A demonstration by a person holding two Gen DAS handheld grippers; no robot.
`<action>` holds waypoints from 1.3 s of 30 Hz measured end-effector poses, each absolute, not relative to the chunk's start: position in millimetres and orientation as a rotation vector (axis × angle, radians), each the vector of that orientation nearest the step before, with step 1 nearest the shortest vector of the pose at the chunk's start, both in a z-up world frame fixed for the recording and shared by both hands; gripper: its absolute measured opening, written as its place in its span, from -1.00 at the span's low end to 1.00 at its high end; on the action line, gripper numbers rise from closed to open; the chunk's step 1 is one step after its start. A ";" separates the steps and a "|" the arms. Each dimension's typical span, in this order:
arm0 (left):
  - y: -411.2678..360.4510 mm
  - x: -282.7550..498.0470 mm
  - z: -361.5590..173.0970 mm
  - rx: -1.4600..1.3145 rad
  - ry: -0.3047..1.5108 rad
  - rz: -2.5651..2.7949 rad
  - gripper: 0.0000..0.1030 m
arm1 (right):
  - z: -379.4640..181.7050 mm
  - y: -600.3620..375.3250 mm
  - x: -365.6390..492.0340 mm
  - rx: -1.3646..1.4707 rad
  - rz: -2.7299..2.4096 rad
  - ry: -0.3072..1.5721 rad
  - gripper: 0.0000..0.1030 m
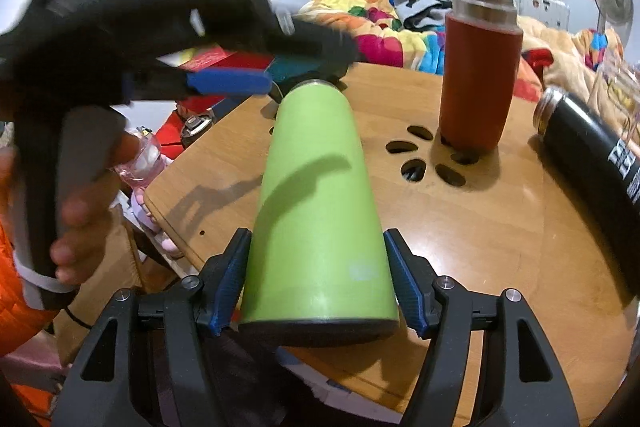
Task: Flip cup upside down
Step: 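Tilt the held green bottle onto its side with the left tool, then hold the bottle sideways with the left tool while the right tool pushes its black base upward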
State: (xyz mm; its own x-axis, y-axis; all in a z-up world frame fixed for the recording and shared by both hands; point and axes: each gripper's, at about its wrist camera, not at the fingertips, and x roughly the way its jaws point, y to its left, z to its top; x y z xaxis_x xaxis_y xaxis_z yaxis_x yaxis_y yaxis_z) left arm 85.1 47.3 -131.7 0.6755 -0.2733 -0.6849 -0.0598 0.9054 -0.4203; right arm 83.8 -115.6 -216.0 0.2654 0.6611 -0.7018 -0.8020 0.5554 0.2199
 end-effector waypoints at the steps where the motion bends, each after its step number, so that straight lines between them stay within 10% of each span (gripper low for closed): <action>1: 44.1 87.3 -132.4 -0.432 0.841 -0.130 0.18 | -217.5 -116.0 82.3 -0.190 0.996 0.846 0.24; 10: 25.9 83.5 -142.0 -0.321 0.867 -0.078 -0.47 | -218.7 -113.5 65.1 -0.199 0.942 0.821 0.22; 39: 26.9 48.2 -48.7 -0.364 0.731 -0.359 -0.49 | -104.1 -146.0 67.7 -0.254 0.820 0.653 0.20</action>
State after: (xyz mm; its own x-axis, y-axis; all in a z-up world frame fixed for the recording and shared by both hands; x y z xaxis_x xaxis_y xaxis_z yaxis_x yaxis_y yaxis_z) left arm 48.2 26.9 -48.7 0.6899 -0.4379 -0.5764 0.1888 0.8776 -0.4407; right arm 67.7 -146.0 -104.1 0.5019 0.5950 -0.6277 -0.7454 0.6657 0.0351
